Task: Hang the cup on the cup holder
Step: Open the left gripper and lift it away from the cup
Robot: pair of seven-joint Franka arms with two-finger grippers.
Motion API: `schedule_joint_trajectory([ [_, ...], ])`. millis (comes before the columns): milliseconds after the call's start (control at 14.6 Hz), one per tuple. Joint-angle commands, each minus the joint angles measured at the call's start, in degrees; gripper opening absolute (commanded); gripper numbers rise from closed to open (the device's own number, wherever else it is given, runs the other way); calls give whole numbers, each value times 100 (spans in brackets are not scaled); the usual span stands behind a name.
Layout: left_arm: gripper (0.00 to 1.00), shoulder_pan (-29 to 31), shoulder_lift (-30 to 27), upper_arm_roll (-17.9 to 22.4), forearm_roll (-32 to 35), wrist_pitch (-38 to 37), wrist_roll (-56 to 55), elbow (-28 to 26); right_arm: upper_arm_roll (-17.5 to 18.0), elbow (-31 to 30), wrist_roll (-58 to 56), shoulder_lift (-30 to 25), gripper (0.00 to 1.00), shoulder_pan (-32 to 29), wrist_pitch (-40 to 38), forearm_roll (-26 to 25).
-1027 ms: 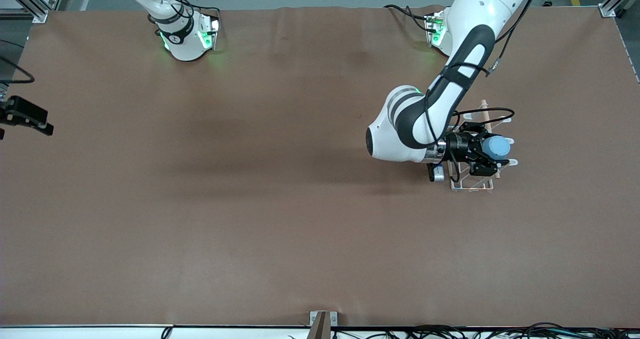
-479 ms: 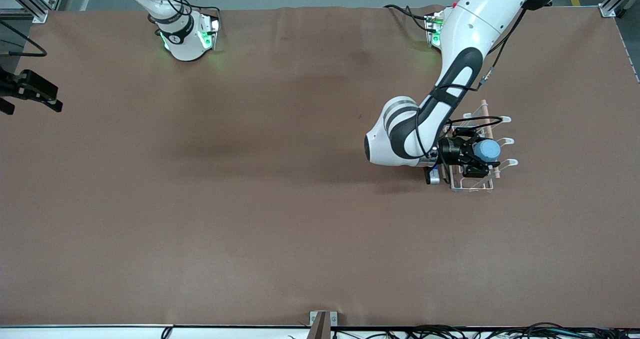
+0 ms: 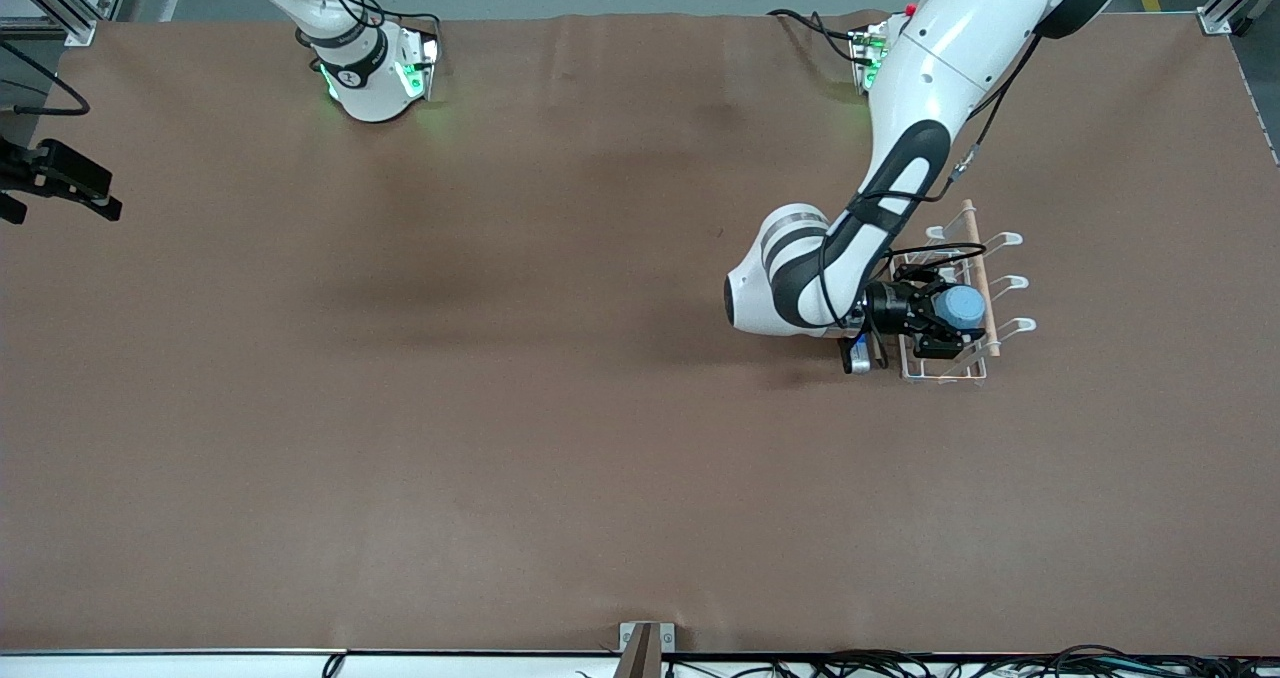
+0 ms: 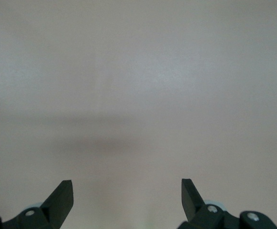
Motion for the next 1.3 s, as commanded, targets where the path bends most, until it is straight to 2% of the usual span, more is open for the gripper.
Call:
schedule_joint_trajectory([
  [0, 99, 0, -9, -30, 106, 41, -127, 46, -15, -40, 15, -77, 100, 18, -30, 14],
  [274, 100, 26, -79, -73, -60, 41, -321, 195, 2, -57, -37, 28, 100, 0, 23, 22],
  [411, 100, -26, -210, -205, -769, 15, -382, 712, 64, -83, -38, 46, 100, -9, 84, 22],
  [548, 100, -105, -429, -223, -1455, -12, -925, 1292, 231, -127, -38, 46, 100, -96, 330, 22],
  [822, 100, 18, -1009, -223, -2950, 58, -2068, 2137, 231, -154, -29, 55, 100, -70, 313, 31],
  [1096, 100, 193, -1686, -240, -3417, 480, -3237, 2164, 214, -171, 50, 55, 99, -97, 252, 110],
  [1233, 100, 526, -2151, -240, -3803, 629, -3510, 2165, 213, -171, 59, 64, 99, -106, 251, 110],
])
